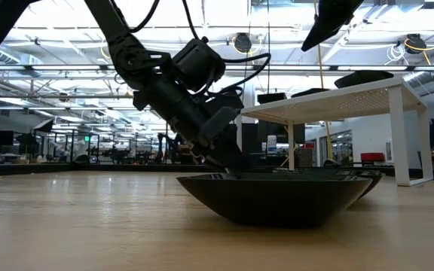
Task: Pick & Place Mini shaped plates
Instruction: Stack the black leaf shaped plate on top of the other black leaf shaped plate on the shelf
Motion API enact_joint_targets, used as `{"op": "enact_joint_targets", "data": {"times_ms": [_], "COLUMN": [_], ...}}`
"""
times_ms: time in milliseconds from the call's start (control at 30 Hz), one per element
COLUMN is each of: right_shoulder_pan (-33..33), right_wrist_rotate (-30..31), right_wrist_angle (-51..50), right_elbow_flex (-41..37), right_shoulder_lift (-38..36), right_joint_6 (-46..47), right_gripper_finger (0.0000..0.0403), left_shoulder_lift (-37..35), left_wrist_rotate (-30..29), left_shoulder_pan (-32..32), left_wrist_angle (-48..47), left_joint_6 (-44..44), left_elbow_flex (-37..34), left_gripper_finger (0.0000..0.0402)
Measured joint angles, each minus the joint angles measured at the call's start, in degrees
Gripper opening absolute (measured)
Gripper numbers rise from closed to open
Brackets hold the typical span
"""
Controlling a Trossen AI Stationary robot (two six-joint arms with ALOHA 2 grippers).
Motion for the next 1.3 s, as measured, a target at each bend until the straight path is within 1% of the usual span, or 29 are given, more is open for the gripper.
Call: {"op": "enact_joint_targets", "data": {"times_ms": [100, 333, 433, 567, 633, 800, 900, 967, 1033, 1100, 1200, 1300], "right_shoulder_pan": [0.00, 0.00, 0.00, 0.00, 0.00, 0.00, 0.00, 0.00, 0.22, 1.12, 3.67, 6.61], "right_wrist_rotate": [0.00, 0.00, 0.02, 0.04, 0.02, 0.00, -0.04, -0.02, 0.02, 0.17, 0.17, 0.21], "right_wrist_angle": [0.00, 0.00, -0.02, -0.04, -0.09, 0.00, 0.42, 1.49, 3.19, 5.35, 9.76, 16.36], "right_elbow_flex": [0.00, 0.00, 0.00, 0.00, 0.00, 0.00, 0.00, 0.00, 0.00, 0.00, -0.30, -2.10], "right_shoulder_lift": [0.00, 0.00, 0.00, 0.00, 0.00, 0.00, 0.00, 0.00, 0.00, 0.24, 1.58, 3.84], "right_joint_6": [0.01, 0.01, 0.02, 0.02, 0.02, 0.04, 0.54, 1.69, 2.73, 2.99, 1.10, -2.02], "right_gripper_finger": [0.0136, 0.0135, 0.0135, 0.0134, 0.0134, 0.0134, 0.0134, 0.0134, 0.0134, 0.0134, 0.0134, 0.0134], "left_shoulder_lift": [-0.02, -0.07, -0.18, -2.13, -3.83, -9.96, -14.63, -17.54, -20.59, -23.25, -26.15, -27.47], "left_wrist_rotate": [-0.02, -0.40, -0.36, -0.33, -0.37, -1.32, -5.96, -10.93, -17.28, -24.21, -34.74, -41.93], "left_shoulder_pan": [0.02, 0.53, 1.13, 1.42, 1.42, 1.12, 0.39, -0.40, -1.38, -2.55, -4.43, -5.93], "left_wrist_angle": [0.01, 0.12, 0.18, -0.73, -2.37, -6.35, -10.43, -11.76, -14.61, -15.51, -15.92, -14.06], "left_joint_6": [0.56, 0.81, -0.51, -0.54, -0.07, 3.22, 5.66, 7.29, 8.98, 11.53, 16.46, 20.80], "left_elbow_flex": [0.00, 0.00, 0.00, 0.02, -0.02, -0.04, -0.04, -0.02, -0.04, -0.04, -0.04, -0.04], "left_gripper_finger": [0.0153, 0.0069, 0.0041, 0.0009, 0.0005, 0.0012, 0.0005, 0.0006, 0.0009, 0.0009, 0.0004, 0.0008]}}
